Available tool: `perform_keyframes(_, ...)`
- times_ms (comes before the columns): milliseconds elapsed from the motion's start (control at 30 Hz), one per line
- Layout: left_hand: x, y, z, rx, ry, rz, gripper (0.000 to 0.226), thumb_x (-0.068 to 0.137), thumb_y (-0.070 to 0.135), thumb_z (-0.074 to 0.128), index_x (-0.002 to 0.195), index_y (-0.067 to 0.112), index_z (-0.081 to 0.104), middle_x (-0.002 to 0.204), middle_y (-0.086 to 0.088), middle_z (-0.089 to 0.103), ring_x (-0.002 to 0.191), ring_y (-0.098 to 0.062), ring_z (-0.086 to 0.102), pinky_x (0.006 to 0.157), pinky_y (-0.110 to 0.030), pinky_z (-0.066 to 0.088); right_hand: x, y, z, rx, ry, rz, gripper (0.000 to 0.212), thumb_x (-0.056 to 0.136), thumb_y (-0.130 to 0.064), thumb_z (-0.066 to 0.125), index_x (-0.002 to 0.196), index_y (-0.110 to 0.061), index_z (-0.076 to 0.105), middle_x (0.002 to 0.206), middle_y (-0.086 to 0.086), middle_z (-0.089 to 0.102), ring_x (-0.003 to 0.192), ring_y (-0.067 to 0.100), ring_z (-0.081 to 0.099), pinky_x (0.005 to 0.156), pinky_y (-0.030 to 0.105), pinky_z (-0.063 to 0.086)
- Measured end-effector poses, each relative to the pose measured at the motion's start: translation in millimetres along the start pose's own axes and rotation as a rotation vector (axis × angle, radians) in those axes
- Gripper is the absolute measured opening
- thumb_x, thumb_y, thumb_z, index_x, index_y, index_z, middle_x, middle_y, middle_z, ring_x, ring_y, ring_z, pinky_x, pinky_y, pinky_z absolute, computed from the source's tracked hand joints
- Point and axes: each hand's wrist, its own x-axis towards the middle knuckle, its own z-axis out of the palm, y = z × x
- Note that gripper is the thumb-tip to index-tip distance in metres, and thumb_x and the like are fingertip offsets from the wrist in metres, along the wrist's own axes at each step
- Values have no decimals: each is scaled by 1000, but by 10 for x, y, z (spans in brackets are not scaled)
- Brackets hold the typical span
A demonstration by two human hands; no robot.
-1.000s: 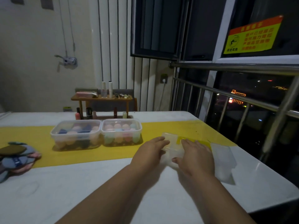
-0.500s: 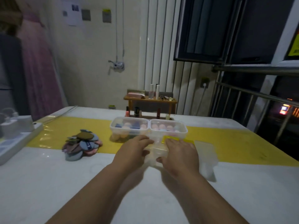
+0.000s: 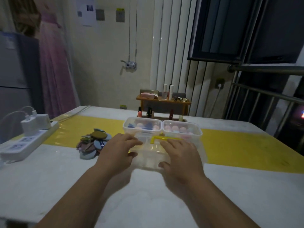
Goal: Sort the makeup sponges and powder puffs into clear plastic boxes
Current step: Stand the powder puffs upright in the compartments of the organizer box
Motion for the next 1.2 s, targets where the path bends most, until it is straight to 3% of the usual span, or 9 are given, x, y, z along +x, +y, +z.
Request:
perform_keyframes(133,31,101,-13,81,57,61,47,72,52,76,115,36,65,121,13,61,116,-15,48,96,-35,41,-152,242,6,-89,110,83,62,58,-62,71,112,-33,67,115,-5,63,107,24,55,89,42,42)
perform_keyframes(233,77,270,33,103,18,203,58,64,62,77,111,34,59,126,11,59,120,-15,51,98,-36,43,-140,260,49,-78,152,73,59,59,-61,71,109,-29,69,107,-3,62,97,25,54,83,42,45)
perform_keyframes(467,86,196,82,95,40,245,47,66,42,87,105,24,67,109,4,71,96,-22,65,81,-37,52,-189,481,90,88,291,-103,55,52,-31,92,103,-18,75,102,1,71,92,28,67,77,36,49)
perform_keyframes(700,37,128,160,49,198,258,47,66,30,90,106,10,73,99,-9,69,82,-30,65,69,-37,54,-170,548,137,130,404,-112,42,59,-24,93,95,-14,76,91,5,68,77,32,62,66,39,50)
perform_keyframes(833,72,118,236,55,299,286,40,83,36,71,108,5,73,104,-13,71,91,-33,67,79,-41,54,-165,549,163,115,470,-108,40,65,-23,92,101,-11,77,91,6,71,74,33,62,65,38,50)
perform_keyframes(900,87,125,255,70,315,275,48,89,44,53,109,4,72,106,-14,72,94,-33,67,83,-42,53,-158,537,173,100,491,-105,39,70,-24,88,104,-8,76,94,8,71,76,34,63,65,39,49)
perform_keyframes(1067,95,195,263,77,316,229,62,96,51,36,106,2,72,104,-17,71,94,-36,67,84,-47,53,-141,491,190,24,488,-78,36,81,-24,79,109,-3,73,98,15,70,80,38,63,69,43,53)
perform_keyframes(1200,75,248,243,66,289,183,51,91,45,44,105,4,71,104,-15,71,94,-35,67,84,-46,52,-129,459,194,35,492,-49,36,85,-29,67,108,-1,72,101,17,69,86,39,64,74,44,55)
